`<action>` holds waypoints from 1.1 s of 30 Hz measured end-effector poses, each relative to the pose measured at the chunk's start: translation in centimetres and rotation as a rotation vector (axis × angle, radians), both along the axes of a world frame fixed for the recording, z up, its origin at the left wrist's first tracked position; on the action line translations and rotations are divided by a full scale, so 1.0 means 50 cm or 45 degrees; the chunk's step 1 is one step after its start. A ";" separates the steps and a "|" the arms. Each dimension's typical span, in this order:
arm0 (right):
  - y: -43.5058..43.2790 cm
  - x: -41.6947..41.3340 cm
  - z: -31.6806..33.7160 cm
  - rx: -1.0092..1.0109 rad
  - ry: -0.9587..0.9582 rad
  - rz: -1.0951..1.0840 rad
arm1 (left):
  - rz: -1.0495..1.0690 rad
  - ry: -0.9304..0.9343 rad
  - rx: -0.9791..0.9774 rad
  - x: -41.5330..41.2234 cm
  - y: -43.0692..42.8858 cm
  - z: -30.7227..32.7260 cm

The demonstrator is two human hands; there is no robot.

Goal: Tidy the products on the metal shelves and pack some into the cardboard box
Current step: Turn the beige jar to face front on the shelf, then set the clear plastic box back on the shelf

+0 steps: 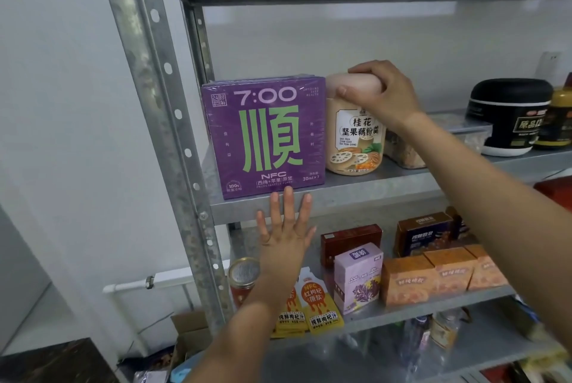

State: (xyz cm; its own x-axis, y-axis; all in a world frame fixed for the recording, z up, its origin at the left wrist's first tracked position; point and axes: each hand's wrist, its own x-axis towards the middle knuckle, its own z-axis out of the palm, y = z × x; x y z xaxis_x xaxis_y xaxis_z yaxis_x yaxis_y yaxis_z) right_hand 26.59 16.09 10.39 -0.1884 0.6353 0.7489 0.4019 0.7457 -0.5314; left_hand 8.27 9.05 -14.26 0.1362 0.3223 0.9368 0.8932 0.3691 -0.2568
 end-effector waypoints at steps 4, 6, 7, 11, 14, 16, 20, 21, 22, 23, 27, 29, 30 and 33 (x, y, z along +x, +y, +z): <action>-0.006 0.010 0.006 -0.067 0.010 0.043 | -0.021 -0.026 -0.010 0.001 -0.001 0.000; -0.009 0.014 0.006 -0.097 0.027 0.071 | -0.043 -0.040 -0.010 0.001 -0.004 0.002; -0.009 0.015 0.006 -0.108 0.032 0.083 | -0.054 -0.053 -0.019 0.003 -0.007 0.005; -0.011 0.014 0.009 -0.129 0.035 0.108 | -0.047 -0.195 -0.093 0.033 -0.018 0.012; -0.010 0.017 0.010 -0.148 0.018 0.139 | 0.030 -0.355 -0.159 0.076 -0.033 0.021; -0.008 0.026 0.012 -0.160 -0.043 0.211 | 0.020 -0.364 -0.202 0.105 -0.043 0.030; 0.018 0.088 0.002 -0.105 -0.289 0.271 | -0.188 -0.209 -0.312 0.197 -0.020 0.061; 0.027 0.116 -0.006 -0.108 -0.318 0.250 | -0.177 -0.211 -0.315 0.228 -0.004 0.072; 0.040 0.149 -0.014 -0.097 -0.354 0.218 | -0.147 -0.205 -0.318 0.261 0.012 0.083; 0.055 0.188 -0.023 -0.068 -0.413 0.174 | -0.112 -0.192 -0.330 0.294 0.029 0.091; 0.111 0.317 -0.067 0.061 -0.741 -0.036 | -0.085 -0.325 -0.398 0.368 0.077 0.087; 0.129 0.355 -0.093 0.151 -0.909 -0.111 | -0.088 -0.425 -0.399 0.387 0.087 0.076; 0.136 0.363 -0.106 0.218 -0.959 -0.126 | -0.088 -0.444 -0.393 0.392 0.089 0.072; 0.137 0.365 -0.118 0.302 -0.921 -0.107 | -0.050 -0.416 -0.406 0.389 0.089 0.068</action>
State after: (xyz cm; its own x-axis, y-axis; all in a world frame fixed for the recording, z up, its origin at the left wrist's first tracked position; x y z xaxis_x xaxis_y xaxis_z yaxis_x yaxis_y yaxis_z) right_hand 44.83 22.96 4.49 -0.6418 0.5068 0.5755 0.6494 0.7583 0.0565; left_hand 27.73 13.50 -10.85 -0.1319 0.6021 0.7874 0.9581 0.2813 -0.0546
